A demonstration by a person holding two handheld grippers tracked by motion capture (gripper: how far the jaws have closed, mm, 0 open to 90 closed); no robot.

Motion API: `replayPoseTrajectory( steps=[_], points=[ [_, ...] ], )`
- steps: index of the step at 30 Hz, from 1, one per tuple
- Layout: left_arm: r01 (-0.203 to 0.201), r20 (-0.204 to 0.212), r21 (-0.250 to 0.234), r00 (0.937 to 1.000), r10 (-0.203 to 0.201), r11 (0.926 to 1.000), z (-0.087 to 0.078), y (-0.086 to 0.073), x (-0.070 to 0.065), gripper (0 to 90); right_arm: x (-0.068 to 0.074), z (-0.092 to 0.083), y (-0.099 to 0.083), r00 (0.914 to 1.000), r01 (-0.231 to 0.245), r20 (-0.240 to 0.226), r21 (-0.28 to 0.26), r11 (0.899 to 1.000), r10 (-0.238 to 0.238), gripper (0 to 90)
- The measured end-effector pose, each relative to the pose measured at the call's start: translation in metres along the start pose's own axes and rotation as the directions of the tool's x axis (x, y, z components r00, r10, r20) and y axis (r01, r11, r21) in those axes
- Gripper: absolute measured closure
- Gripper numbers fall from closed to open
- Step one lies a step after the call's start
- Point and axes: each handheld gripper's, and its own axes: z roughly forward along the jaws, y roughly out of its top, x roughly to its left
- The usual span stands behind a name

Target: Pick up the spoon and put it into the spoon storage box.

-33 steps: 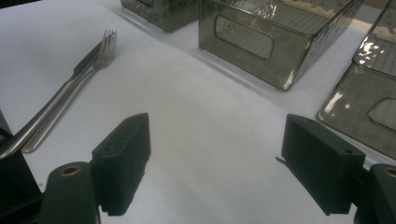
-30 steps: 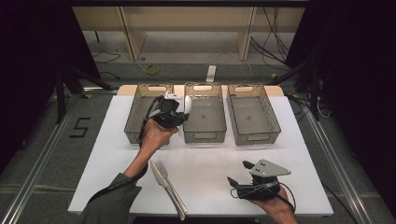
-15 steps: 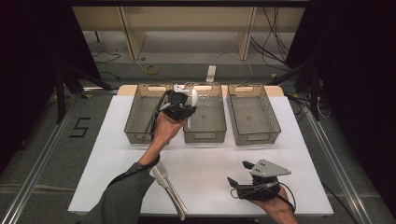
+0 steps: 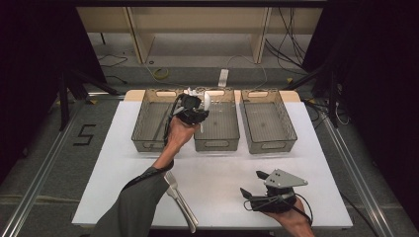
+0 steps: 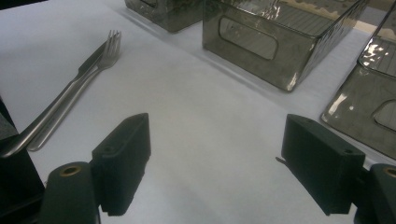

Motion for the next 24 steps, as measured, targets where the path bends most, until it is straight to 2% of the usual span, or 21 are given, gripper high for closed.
replayPoseTrajectory(
  steps=[6,10,17,20,22,24],
  points=[
    [-0.007,-0.009,0.015,0.9999,0.007,0.9999,0.008,-0.002,0.0,83.7,0.001,0.001,0.0,1.0,0.001,-0.003,0.001,1.0,-0.001,24.9],
    [-0.014,0.0,0.026,0.9999,0.014,0.9996,0.012,-0.005,0.001,83.5,0.0,0.001,0.0,1.0,0.001,-0.004,0.002,1.0,-0.001,24.9],
    [-0.001,-0.009,0.044,1.0,0.002,0.999,0.019,-0.011,0.002,83.0,0.0,0.0,0.0,1.0,-0.001,-0.005,-0.002,1.0,0.001,24.9],
    [0.013,-0.013,0.037,0.9998,-0.012,0.9993,0.021,-0.013,0.002,82.3,0.001,0.0,0.0,1.0,0.0,-0.005,-0.002,1.0,0.0,24.9],
    [0.029,-0.006,0.036,0.9996,-0.029,0.9989,0.02,-0.013,0.003,76.6,0.001,0.0,0.0,1.0,0.0,-0.006,0.0,1.0,0.0,24.9],
    [0.019,-0.006,0.031,0.9998,-0.019,0.9993,0.018,-0.012,0.004,68.0,0.0,0.0,0.0,1.0,-0.001,-0.005,0.001,1.0,0.001,24.9]
  ],
)
